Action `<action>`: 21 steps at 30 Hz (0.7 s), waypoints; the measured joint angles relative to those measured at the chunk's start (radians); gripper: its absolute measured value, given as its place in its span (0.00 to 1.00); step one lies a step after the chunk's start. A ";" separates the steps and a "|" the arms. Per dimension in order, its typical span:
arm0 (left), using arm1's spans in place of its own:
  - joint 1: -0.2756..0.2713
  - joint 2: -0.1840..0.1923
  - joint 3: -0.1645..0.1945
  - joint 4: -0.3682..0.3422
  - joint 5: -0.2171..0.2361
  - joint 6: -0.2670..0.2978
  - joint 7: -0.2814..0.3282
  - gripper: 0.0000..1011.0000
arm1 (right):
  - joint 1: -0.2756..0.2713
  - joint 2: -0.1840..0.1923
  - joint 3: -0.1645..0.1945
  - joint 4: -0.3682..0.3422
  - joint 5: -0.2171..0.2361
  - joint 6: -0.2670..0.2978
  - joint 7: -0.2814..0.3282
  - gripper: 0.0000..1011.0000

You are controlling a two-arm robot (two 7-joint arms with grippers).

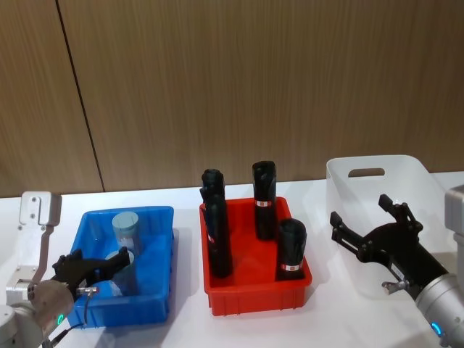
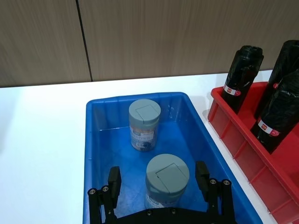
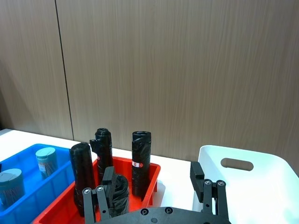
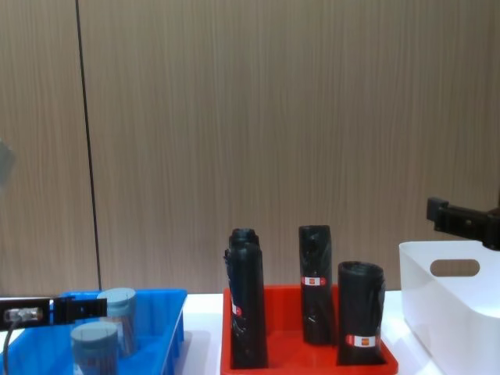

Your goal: Pick the cotton swabs from the blue box and place them into the white box.

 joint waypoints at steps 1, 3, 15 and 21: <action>-0.004 -0.001 0.000 0.006 0.003 0.003 -0.006 0.99 | 0.000 0.000 0.000 0.000 0.000 0.000 0.000 0.99; -0.016 -0.006 0.001 0.022 0.013 0.010 -0.021 0.99 | 0.000 0.000 0.000 0.000 0.000 0.000 0.000 0.99; -0.077 -0.029 0.013 0.119 0.076 0.034 -0.118 0.99 | 0.000 0.000 0.000 0.000 0.000 0.000 0.000 0.99; -0.103 -0.040 0.019 0.162 0.102 0.039 -0.159 0.99 | 0.000 0.000 0.000 0.000 0.000 0.000 0.000 0.99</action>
